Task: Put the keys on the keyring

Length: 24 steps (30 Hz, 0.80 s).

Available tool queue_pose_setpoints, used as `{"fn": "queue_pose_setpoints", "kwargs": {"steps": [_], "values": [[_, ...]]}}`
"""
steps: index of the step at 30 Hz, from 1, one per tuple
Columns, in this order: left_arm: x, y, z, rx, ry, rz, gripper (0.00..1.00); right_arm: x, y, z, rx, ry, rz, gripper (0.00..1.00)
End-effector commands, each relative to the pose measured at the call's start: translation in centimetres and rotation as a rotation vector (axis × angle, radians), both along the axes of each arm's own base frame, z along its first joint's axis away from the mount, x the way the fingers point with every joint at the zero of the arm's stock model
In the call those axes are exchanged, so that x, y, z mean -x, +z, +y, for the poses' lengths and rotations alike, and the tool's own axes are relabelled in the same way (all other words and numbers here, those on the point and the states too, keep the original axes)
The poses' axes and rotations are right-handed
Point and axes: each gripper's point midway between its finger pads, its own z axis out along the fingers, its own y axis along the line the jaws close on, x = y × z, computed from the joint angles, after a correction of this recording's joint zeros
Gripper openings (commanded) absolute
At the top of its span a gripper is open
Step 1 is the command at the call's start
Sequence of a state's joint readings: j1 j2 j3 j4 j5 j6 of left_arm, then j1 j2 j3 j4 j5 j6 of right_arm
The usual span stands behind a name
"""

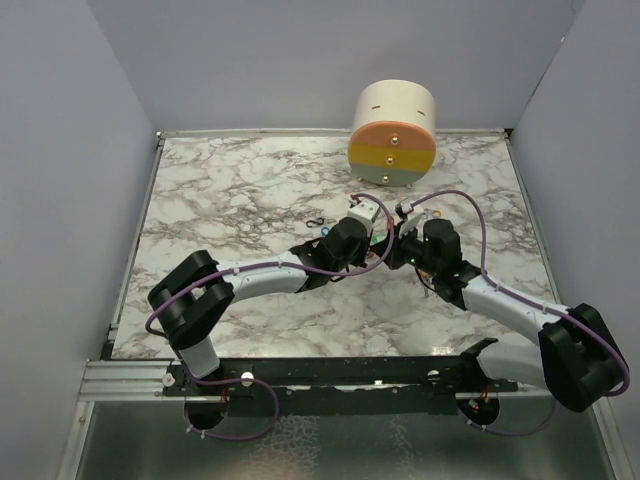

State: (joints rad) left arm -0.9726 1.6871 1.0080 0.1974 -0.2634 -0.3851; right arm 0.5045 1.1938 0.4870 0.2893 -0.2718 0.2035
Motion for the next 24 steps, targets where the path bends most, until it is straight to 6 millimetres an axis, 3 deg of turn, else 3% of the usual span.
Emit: {"fn": "queue_pose_setpoints", "kwargs": {"steps": [1, 24], "values": [[-0.63, 1.45, -0.83, 0.018, 0.005, -0.033, 0.0, -0.59, 1.38, 0.8, -0.009, 0.021, -0.042, 0.01], [-1.04, 1.85, -0.48, 0.011, 0.029, -0.052, 0.0, 0.1, 0.94, 1.12, 0.0, 0.047, -0.024, 0.01]]}}
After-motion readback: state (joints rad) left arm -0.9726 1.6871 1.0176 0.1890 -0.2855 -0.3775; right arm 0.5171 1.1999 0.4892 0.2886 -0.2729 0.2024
